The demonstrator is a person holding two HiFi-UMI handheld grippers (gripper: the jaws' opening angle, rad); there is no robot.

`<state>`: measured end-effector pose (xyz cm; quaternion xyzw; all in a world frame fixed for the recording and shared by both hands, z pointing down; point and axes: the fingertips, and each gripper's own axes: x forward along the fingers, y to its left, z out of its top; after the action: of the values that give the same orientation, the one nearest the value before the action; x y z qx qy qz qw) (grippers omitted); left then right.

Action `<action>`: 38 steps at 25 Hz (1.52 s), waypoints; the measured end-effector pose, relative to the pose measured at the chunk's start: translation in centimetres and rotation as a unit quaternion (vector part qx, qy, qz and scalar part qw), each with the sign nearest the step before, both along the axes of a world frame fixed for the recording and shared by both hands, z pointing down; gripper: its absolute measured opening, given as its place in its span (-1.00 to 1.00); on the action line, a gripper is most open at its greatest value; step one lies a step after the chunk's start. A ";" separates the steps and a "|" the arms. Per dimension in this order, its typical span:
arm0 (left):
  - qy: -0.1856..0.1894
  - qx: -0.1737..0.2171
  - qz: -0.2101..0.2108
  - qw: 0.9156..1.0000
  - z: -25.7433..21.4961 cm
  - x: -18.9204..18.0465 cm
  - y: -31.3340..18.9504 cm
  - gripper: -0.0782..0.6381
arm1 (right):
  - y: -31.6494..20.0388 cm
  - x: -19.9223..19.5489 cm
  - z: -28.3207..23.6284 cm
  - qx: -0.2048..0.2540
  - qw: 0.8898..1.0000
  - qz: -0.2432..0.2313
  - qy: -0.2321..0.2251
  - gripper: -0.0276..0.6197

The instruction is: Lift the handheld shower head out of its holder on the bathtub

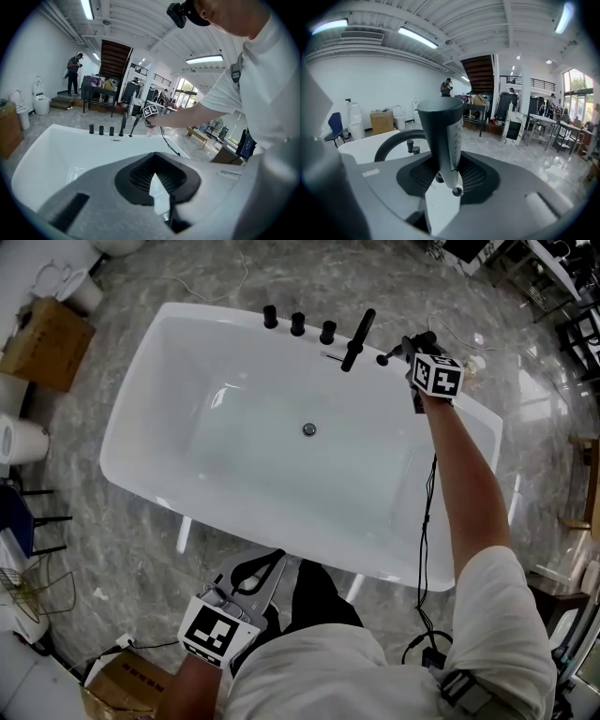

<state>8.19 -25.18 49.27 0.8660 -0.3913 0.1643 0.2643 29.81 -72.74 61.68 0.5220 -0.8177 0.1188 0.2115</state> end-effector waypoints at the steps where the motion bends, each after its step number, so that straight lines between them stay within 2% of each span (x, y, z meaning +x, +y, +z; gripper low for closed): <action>1: 0.000 0.002 0.000 1.000 -0.2 -0.1 0.2 -0.76 | 0.3 0.0 -0.5 0.003 1.000 -0.001 0.001 -0.46; 13: -0.010 0.009 0.014 1.000 -1.7 -1.0 3.2 -0.76 | 4.4 0.0 -6.4 0.031 0.999 -0.011 -0.001 -0.46; 30: 0.001 0.017 0.044 0.999 -3.3 -2.0 7.2 -0.76 | 10.7 -0.5 -15.5 0.078 0.997 -0.026 0.002 -0.46; 38: 0.007 0.030 0.057 0.998 -4.3 -2.6 10.1 -0.76 | 15.3 -0.9 -20.2 0.108 0.994 -0.035 -0.002 -0.46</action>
<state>5.57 -15.10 44.98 0.8953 -0.3446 0.1615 0.2315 28.88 -57.47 41.46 0.5123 -0.8441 0.0232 0.1566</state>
